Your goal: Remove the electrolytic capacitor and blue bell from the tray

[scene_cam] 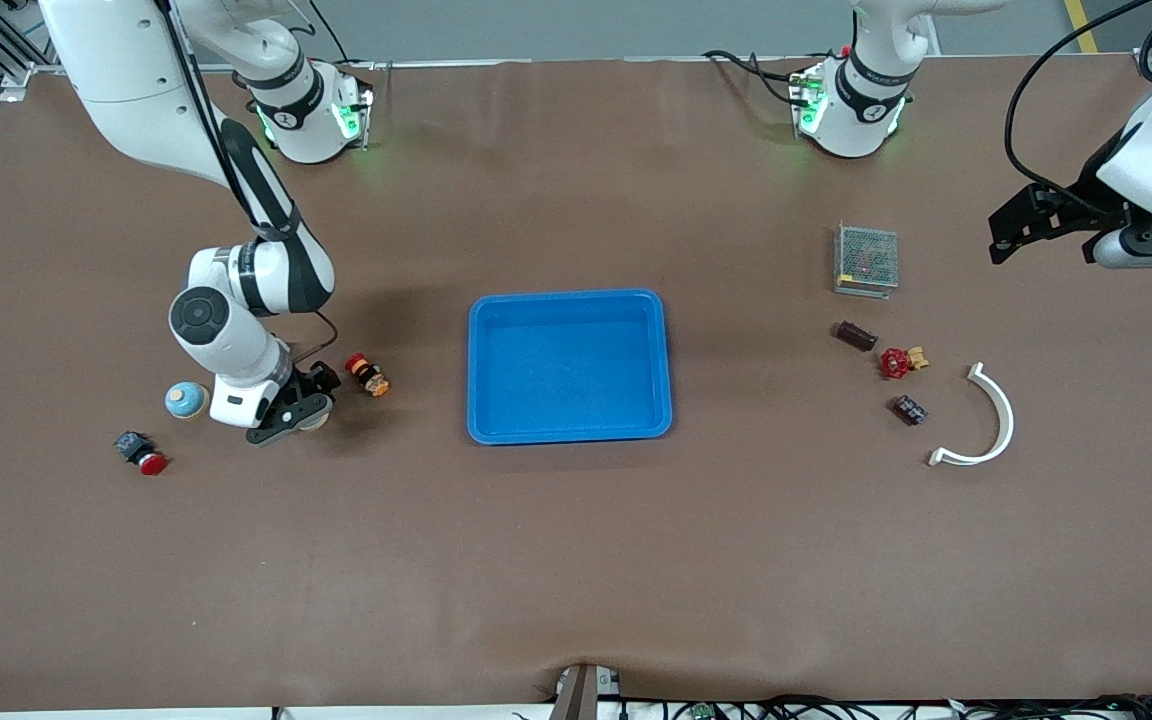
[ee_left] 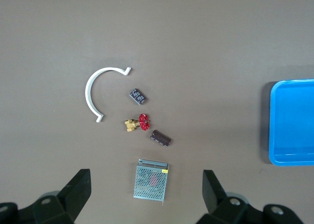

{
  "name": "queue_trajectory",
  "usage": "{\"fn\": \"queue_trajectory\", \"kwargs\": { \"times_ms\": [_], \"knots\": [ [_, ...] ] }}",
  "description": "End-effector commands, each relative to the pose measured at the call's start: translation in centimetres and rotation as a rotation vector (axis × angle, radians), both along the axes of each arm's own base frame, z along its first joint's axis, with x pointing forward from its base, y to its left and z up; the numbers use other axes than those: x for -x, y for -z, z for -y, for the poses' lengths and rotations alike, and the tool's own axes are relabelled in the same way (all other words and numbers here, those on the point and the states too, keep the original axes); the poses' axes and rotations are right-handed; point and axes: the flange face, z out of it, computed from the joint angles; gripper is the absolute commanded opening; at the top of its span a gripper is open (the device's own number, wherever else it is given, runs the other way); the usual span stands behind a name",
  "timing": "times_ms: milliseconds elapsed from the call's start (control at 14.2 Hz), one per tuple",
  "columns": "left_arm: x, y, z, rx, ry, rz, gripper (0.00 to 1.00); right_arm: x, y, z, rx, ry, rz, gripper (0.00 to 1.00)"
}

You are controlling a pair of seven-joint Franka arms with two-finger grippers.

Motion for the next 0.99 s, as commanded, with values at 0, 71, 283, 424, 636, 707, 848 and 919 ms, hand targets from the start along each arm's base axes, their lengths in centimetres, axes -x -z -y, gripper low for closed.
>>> {"fn": "queue_trajectory", "kwargs": {
  "times_ms": [0, 71, 283, 424, 636, 707, 848, 919],
  "knots": [
    [0.1, -0.4, 0.0, 0.0, -0.006, -0.006, 1.0, -0.6, -1.0, 0.2, -0.003, 0.006, -0.006, 1.0],
    [0.1, -0.3, 0.0, 0.0, -0.003, -0.007, 1.0, -1.0, -1.7, 0.2, -0.003, 0.015, -0.032, 1.0],
    [0.1, -0.3, -0.1, 0.0, 0.002, -0.007, 1.0, -1.9, -5.5, -0.7, -0.006, 0.071, -0.104, 1.0],
    [0.0, 0.0, 0.0, 0.0, -0.005, -0.012, 1.0, -2.0, -8.1, -1.7, -0.004, 0.097, -0.144, 1.0],
    [-0.1, 0.0, -0.1, 0.0, 0.002, -0.012, 1.0, -0.8, -12.5, -3.9, 0.0, 0.154, -0.178, 1.0],
    [0.0, -0.2, -0.1, 0.0, 0.0, -0.009, 1.0, -0.1, -14.3, -4.8, 0.011, 0.18, -0.194, 1.0],
    [0.0, -0.1, -0.3, 0.0, 0.005, -0.011, 1.0, 1.3, -18.5, -5.7, 0.012, 0.223, -0.211, 1.0],
    [0.0, -0.1, -0.3, 0.0, 0.006, -0.011, 1.0, 2.1, -20.8, -5.7, 0.008, 0.238, -0.215, 1.0]
  ]
}}
